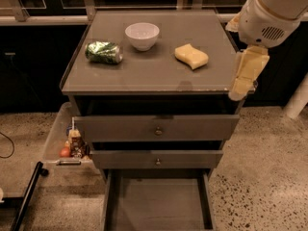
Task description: Place sponge into bottom drawer
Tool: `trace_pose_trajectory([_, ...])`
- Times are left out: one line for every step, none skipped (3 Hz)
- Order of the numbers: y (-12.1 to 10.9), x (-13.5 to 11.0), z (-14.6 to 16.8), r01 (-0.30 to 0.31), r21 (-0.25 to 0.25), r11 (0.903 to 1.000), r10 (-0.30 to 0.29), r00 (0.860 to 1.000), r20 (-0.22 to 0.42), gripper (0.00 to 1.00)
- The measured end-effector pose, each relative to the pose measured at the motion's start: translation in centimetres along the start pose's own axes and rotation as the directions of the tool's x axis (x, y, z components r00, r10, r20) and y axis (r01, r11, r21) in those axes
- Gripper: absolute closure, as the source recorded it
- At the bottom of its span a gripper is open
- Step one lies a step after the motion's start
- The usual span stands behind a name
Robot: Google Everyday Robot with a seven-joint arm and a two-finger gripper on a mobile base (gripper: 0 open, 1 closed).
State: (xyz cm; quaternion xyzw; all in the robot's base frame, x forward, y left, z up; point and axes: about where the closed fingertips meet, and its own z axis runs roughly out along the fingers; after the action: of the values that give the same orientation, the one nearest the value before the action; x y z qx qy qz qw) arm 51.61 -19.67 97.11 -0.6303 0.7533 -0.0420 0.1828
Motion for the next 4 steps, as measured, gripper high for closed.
trace_pose_trajectory([-3.7,-0.3,2.8,0.027,0.005,0.9996,-0.027,1.0,0.005,0.0])
trace_pose_trajectory([-7.0,0.9,4.3,0.025,0.035,0.9991,-0.026,0.999,0.028,0.0])
trace_pose_trajectory([-10.5,1.7,5.5,0.043,0.079,0.9959,-0.048,0.997,0.064,0.0])
trace_pose_trajectory([-10.5,1.7,5.5,0.042,0.079,0.9959,-0.048,0.997,0.064,0.0])
